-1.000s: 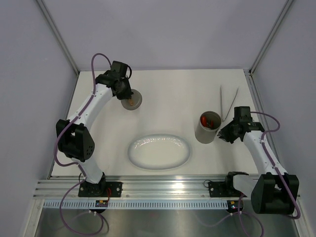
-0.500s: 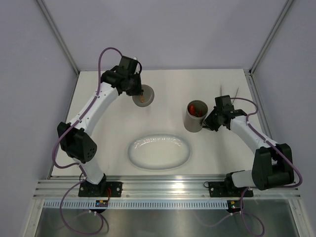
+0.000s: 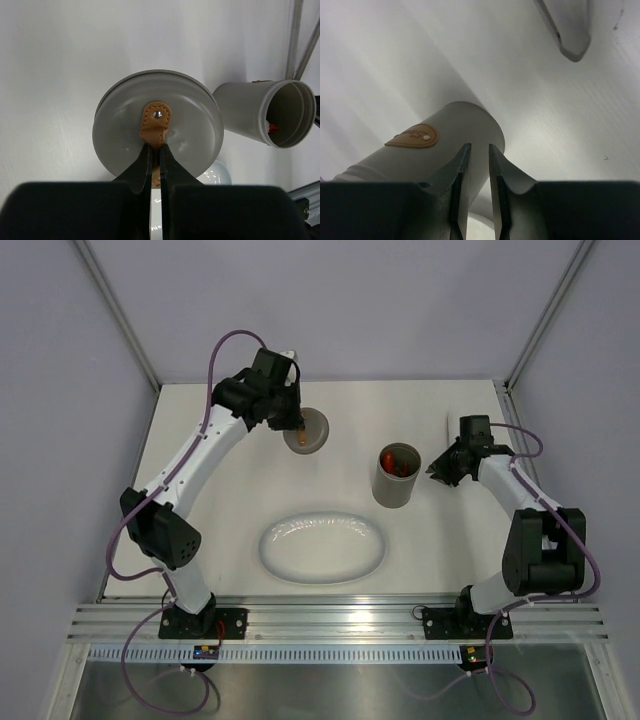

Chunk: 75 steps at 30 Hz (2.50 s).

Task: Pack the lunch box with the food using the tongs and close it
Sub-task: Move the packing box to the center of the board, then close the box lid on the packing box.

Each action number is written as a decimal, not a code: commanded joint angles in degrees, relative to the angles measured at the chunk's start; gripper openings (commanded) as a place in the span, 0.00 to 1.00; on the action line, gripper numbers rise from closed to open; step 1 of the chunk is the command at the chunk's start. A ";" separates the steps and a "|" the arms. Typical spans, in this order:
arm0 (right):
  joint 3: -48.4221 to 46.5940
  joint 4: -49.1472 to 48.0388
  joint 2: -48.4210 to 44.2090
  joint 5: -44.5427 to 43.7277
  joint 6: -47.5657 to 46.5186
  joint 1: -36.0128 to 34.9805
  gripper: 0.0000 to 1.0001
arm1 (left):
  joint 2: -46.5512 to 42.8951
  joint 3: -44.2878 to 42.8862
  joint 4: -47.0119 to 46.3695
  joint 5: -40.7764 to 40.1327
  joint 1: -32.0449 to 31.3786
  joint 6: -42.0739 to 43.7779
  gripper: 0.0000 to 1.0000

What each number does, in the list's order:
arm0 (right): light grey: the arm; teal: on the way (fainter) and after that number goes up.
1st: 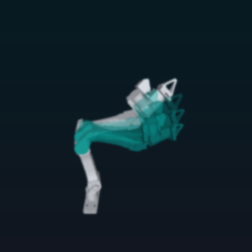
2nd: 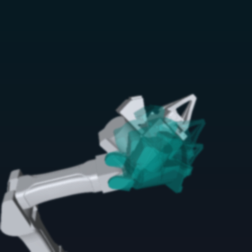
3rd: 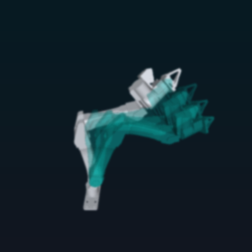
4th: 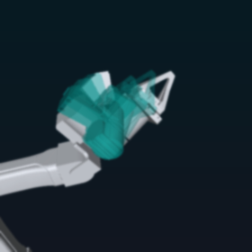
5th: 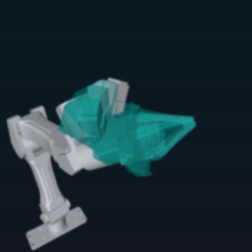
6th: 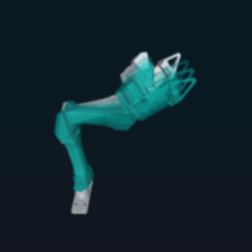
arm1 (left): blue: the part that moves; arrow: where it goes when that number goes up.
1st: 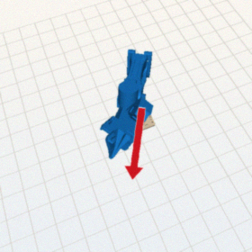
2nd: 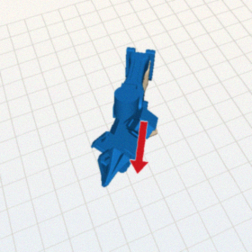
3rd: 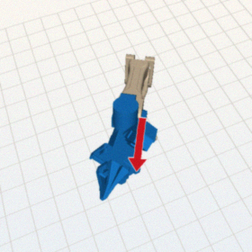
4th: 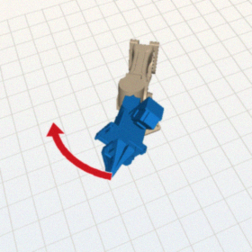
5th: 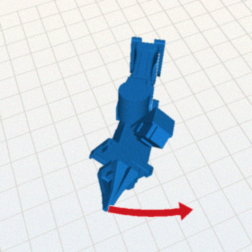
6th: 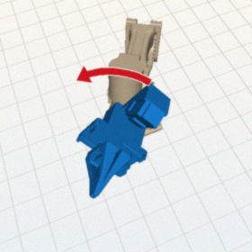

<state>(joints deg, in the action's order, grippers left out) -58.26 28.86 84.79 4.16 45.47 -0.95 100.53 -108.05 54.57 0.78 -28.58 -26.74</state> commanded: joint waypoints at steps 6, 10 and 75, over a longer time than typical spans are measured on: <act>-3.61 -6.01 5.99 5.33 4.26 -8.35 0.27 | 1.86 -5.42 0.36 3.27 -3.32 1.08 0.00; -3.88 -8.03 6.79 8.40 5.33 -10.74 0.27 | 2.65 -5.77 0.54 3.18 -5.08 1.08 0.00; -1.68 -4.78 3.71 3.66 1.02 -16.01 0.34 | 22.60 -24.40 8.45 -2.71 -14.22 4.68 0.00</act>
<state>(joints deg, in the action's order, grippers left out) -60.34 23.75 90.80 8.64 47.11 -17.08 123.02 -130.41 65.84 -1.93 -42.74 -21.47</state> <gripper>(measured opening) 0.332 0.030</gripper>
